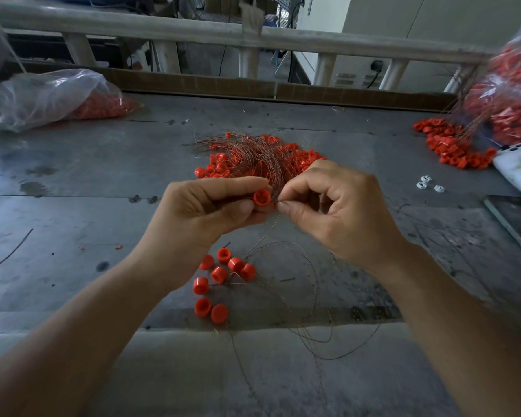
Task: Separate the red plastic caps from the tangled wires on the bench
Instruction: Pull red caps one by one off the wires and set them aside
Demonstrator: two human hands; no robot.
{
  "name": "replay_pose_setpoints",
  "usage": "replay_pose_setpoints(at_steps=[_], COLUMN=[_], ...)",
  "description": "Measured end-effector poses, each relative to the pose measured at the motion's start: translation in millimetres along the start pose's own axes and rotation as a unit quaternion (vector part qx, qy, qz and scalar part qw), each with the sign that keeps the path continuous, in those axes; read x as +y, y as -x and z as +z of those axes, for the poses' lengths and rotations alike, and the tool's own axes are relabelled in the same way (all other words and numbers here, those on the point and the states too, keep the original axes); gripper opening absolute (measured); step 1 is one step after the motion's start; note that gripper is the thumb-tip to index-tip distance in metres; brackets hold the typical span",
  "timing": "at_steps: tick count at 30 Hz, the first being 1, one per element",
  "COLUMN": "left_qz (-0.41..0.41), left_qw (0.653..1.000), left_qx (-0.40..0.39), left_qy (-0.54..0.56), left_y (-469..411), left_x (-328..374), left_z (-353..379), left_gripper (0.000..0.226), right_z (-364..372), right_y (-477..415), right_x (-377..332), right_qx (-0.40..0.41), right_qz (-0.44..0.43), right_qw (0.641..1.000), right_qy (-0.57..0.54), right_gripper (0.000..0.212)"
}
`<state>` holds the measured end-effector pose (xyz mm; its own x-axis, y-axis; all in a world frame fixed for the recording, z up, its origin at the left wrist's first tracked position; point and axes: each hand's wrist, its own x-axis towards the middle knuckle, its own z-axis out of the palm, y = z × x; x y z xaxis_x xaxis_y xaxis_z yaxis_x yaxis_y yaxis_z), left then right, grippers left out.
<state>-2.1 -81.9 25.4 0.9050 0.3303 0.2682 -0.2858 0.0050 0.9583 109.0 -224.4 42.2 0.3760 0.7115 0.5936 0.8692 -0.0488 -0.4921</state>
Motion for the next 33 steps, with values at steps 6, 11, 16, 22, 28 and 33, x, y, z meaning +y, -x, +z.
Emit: replay_pose_setpoints(at_steps=[6, 11, 16, 22, 28, 33], left_qz=[-0.003, -0.029, -0.045, -0.055, -0.055, -0.043], left_qw=[1.000, 0.997, 0.996, 0.994, 0.993, 0.989], left_qx=[-0.001, -0.020, -0.019, -0.021, -0.030, -0.061], left_qy=[0.006, 0.063, 0.080, 0.092, 0.104, 0.125], left_y=[0.5, 0.5, 0.1, 0.0, 0.5, 1.0], left_x=[1.6, 5.9, 5.9, 5.7, 6.1, 7.4], left_z=[-0.2, -1.4, -2.0, -3.1, -3.7, -3.4], left_gripper=[0.030, 0.024, 0.026, 0.027, 0.025, 0.022], right_z=[0.8, 0.7, 0.8, -0.8, -0.6, 1.7], right_y=[-0.1, 0.2, 0.5, 1.1, 1.1, 1.4], right_x=[-0.6, -1.3, -1.9, -1.7, -4.2, -5.7], right_qx=[-0.001, -0.002, -0.006, -0.012, -0.009, -0.033], right_qz=[0.000, 0.002, 0.004, 0.001, 0.025, 0.064], right_qw=[1.000, 1.000, 1.000, 0.999, 0.993, 0.979], right_qy=[0.000, -0.009, -0.020, -0.048, -0.118, -0.189], right_gripper=[0.004, 0.003, 0.002, 0.009, 0.025, 0.032])
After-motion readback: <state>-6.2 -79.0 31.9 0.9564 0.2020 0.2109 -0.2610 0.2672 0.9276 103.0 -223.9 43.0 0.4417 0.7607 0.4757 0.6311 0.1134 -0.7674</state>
